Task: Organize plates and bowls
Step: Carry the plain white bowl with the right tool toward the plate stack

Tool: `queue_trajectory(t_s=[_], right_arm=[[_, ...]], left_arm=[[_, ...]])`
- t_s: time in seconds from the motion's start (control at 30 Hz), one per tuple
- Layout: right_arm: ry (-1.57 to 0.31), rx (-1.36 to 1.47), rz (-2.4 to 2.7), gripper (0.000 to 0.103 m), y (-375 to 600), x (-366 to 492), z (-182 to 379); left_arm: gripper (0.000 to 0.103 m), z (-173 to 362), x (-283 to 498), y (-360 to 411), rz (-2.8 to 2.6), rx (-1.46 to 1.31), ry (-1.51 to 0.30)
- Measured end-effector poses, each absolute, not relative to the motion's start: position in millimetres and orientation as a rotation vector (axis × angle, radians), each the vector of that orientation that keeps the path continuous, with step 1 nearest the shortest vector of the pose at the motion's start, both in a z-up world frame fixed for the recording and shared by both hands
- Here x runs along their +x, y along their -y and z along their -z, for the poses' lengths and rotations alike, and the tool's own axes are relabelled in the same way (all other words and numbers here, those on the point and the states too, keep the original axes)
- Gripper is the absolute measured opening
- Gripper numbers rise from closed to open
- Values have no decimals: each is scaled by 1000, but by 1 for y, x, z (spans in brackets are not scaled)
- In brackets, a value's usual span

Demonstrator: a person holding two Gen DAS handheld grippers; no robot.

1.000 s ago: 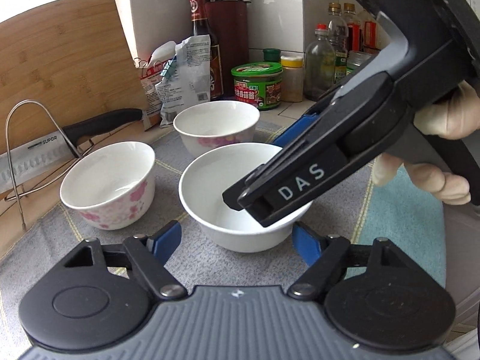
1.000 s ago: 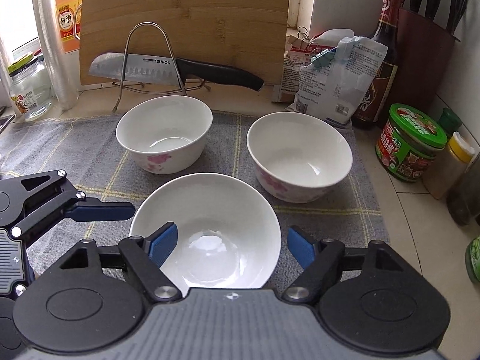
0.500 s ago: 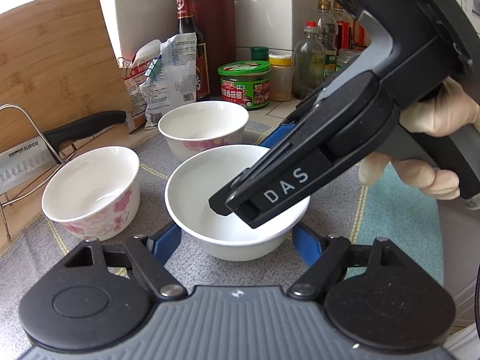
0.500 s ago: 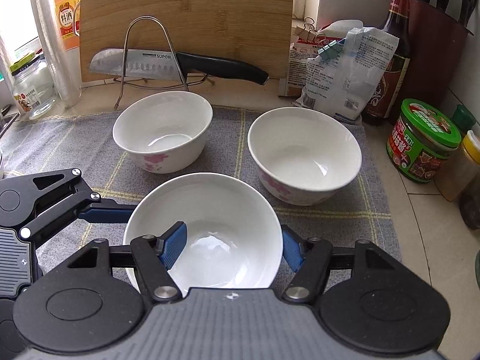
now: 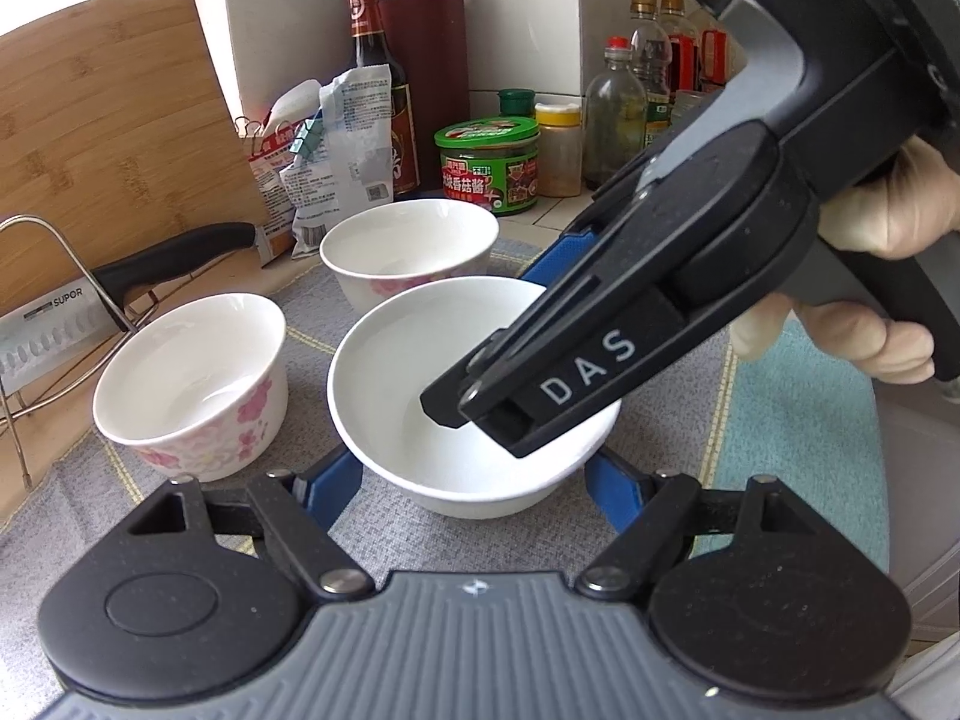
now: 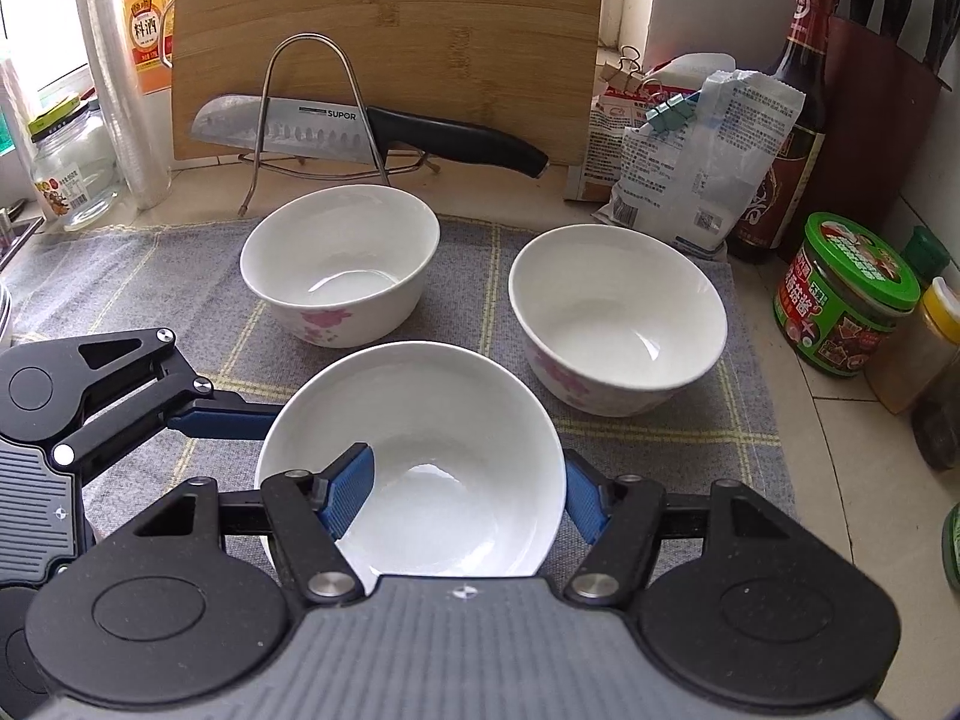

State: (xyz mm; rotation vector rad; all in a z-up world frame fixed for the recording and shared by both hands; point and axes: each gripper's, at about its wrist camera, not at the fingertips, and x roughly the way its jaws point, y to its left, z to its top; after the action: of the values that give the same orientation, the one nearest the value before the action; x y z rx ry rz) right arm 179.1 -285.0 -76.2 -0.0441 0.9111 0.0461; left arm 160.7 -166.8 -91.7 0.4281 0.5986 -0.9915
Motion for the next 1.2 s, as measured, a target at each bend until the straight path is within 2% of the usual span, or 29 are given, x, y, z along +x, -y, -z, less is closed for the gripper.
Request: queue_trajectory(t_s=[0.53,1.2], right_arm=[[-886,-92,-183,72,231,162,58],[-901,-181,-435,72,129,169,66]], left_arm=[[81,62,136,106,902,420,-641],[81,67,115,20,682,381,-734]])
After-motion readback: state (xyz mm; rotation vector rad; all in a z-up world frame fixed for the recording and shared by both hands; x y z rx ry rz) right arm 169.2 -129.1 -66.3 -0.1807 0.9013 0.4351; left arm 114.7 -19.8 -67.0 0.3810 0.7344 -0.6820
